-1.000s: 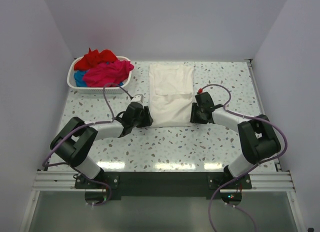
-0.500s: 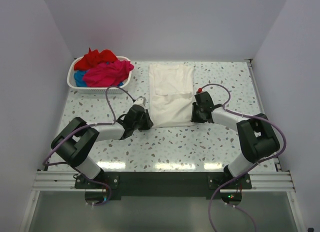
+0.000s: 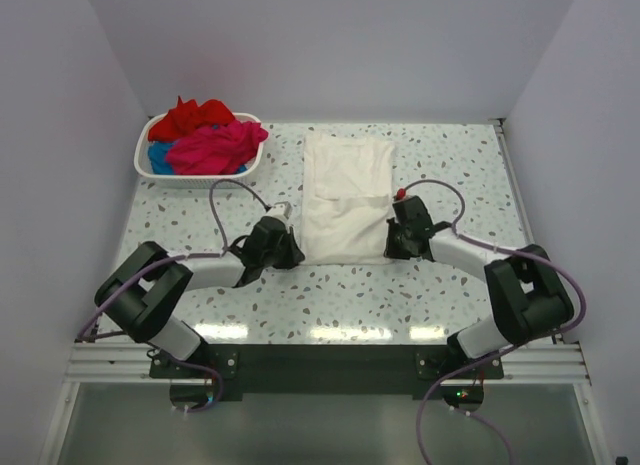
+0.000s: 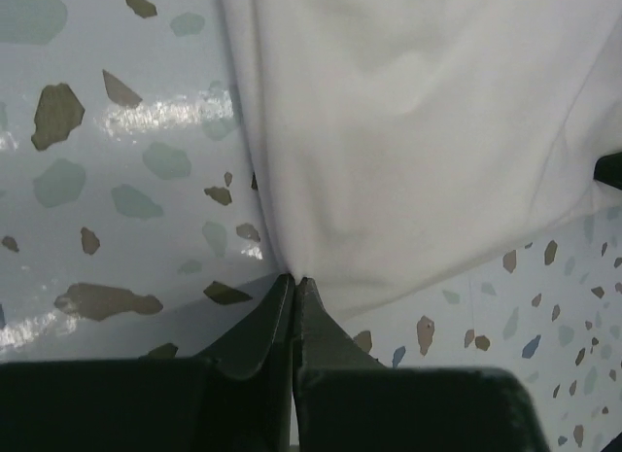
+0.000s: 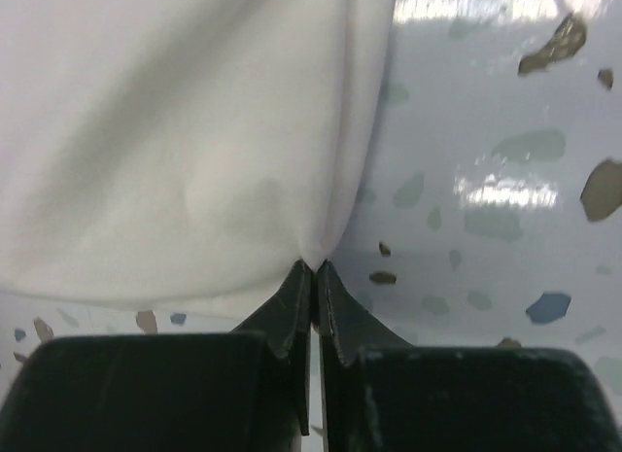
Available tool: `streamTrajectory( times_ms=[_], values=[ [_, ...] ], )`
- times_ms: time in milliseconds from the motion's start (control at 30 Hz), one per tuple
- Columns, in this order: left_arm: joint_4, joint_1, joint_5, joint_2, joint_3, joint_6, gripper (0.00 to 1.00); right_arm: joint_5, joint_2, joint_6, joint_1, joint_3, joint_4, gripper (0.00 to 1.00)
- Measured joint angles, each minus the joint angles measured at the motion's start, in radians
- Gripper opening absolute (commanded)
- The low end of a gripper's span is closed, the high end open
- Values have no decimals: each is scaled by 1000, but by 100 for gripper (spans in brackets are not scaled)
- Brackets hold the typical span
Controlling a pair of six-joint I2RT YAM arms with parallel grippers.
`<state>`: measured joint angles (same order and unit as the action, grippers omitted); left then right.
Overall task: Fold and stack the t-shirts
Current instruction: Fold the tshirt
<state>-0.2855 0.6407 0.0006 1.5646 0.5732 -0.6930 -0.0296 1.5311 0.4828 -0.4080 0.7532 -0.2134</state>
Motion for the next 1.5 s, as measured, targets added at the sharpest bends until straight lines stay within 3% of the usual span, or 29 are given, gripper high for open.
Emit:
streamTrajectory(
  times_ms=[333,633,1133,1500],
  values=[
    [155,51,19,-281,-162,-2,0,-2,-333,119,-211,-195,-188,0],
    [338,144,20,-526,-204,-27,0,-14,-570,275,-396,-220,-382,0],
    [566,239,26,-887,-187,-114,0,-50,-719,451,-685,-69,-653,0],
    [616,244,-18,-919,-7,-110,0,-190,-785,526,-757,66,-696,0]
  ],
)
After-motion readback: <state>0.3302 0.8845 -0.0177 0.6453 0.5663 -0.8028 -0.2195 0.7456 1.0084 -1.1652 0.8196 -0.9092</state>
